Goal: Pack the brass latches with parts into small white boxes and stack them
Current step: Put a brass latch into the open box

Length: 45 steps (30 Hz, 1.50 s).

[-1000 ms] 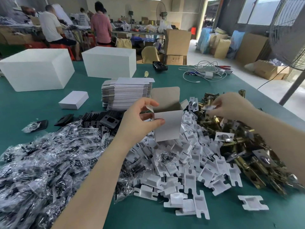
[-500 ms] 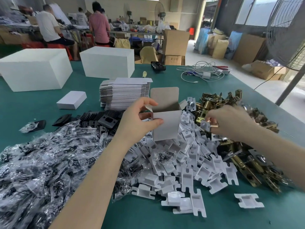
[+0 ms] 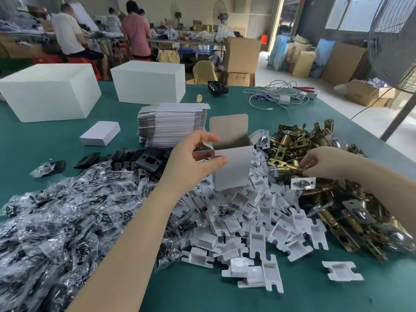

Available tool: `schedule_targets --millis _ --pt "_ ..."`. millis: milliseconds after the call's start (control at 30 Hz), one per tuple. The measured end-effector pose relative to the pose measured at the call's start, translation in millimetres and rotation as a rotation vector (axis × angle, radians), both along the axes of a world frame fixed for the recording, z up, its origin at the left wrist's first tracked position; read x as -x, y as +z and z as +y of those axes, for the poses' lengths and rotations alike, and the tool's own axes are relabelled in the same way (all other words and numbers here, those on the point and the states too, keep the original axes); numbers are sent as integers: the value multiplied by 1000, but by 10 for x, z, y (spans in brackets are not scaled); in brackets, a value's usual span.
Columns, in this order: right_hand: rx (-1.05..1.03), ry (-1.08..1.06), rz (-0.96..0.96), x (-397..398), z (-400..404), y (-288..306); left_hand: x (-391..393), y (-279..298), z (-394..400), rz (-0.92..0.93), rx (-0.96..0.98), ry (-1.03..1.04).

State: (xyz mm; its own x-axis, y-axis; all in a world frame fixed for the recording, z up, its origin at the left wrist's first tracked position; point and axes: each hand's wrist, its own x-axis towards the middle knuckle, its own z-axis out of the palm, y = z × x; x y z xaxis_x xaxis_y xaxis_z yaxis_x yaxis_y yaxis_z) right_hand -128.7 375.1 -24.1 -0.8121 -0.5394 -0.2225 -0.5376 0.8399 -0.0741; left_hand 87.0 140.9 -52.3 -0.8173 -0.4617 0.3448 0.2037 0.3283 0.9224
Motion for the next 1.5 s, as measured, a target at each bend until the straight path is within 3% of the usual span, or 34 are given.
schedule_targets --millis 233,400,667,1067,1267,1367,1500 --pt "71 27 -36 59 -13 53 8 -7 5 57 13 27" --pt "390 -12 -190 1 38 137 0 -9 21 79 56 13" --pt "764 -319 -474 -166 -182 100 20 -73 -19 240 404 90" --pt "691 -272 -278 -272 -315 159 68 -193 -131 282 339 209" --pt "770 -406 -361 -358 -317 264 61 -170 -145 230 229 241" --pt "907 -283 -182 -423 -297 499 30 -104 -152 220 172 207" --pt "1125 47 82 -637 -299 927 32 -79 -144 127 -9 69"
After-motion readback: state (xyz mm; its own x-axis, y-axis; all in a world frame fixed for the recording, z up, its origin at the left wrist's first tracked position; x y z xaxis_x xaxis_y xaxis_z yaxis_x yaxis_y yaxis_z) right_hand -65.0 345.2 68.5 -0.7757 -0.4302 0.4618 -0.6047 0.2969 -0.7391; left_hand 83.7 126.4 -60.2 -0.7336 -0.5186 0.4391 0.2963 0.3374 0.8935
